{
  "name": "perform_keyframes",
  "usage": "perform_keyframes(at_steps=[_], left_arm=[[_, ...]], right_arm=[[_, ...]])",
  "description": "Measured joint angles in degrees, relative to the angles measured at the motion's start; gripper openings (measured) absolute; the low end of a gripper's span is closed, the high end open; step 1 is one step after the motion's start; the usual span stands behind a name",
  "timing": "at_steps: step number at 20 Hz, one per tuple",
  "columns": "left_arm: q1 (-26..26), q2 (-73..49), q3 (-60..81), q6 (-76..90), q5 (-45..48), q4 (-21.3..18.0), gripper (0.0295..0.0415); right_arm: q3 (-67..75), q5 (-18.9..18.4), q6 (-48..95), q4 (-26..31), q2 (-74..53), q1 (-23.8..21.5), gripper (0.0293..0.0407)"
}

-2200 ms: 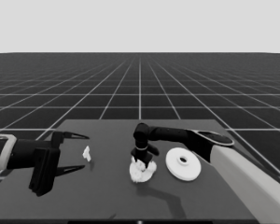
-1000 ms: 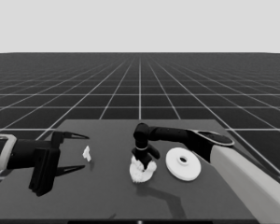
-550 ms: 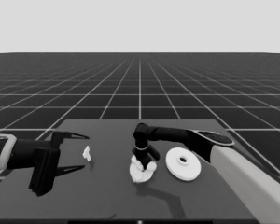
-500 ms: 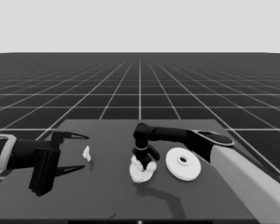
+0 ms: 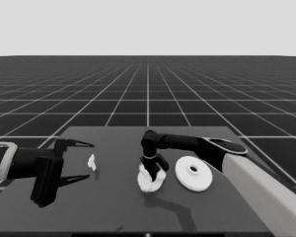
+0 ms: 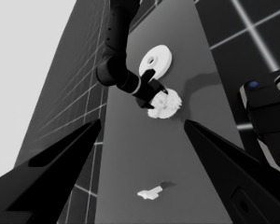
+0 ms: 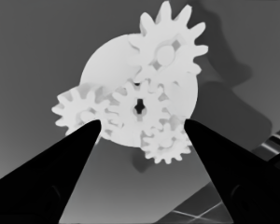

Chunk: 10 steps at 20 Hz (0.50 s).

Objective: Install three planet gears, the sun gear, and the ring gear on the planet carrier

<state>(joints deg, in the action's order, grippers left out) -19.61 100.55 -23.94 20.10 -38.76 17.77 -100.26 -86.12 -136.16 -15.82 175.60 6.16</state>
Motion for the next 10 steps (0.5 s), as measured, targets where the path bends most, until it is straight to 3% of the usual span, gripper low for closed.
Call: perform_keyframes(at_steps=[5,6,7,10], left_arm=[[0.0,0.0,0.0,0.0,0.0,0.0,0.0385],[0.0,0.0,0.0,0.0,0.0,0.0,0.0385],[0.0,0.0,0.0,0.0,0.0,0.0,0.0385],[0.0,0.0,0.0,0.0,0.0,0.0,0.0385]], right_arm=[[0.0,0.0,0.0,0.0,0.0,0.0,0.0385],[6.0,-3.3,20.4,6.7,-1.6,-5.8,0.0393],[7.5,-4.4,34.0,11.4,-1.8,-11.9,0.0391],[6.4,-4.5,51.5,17.1,-1.4,-18.6,0.0385]])
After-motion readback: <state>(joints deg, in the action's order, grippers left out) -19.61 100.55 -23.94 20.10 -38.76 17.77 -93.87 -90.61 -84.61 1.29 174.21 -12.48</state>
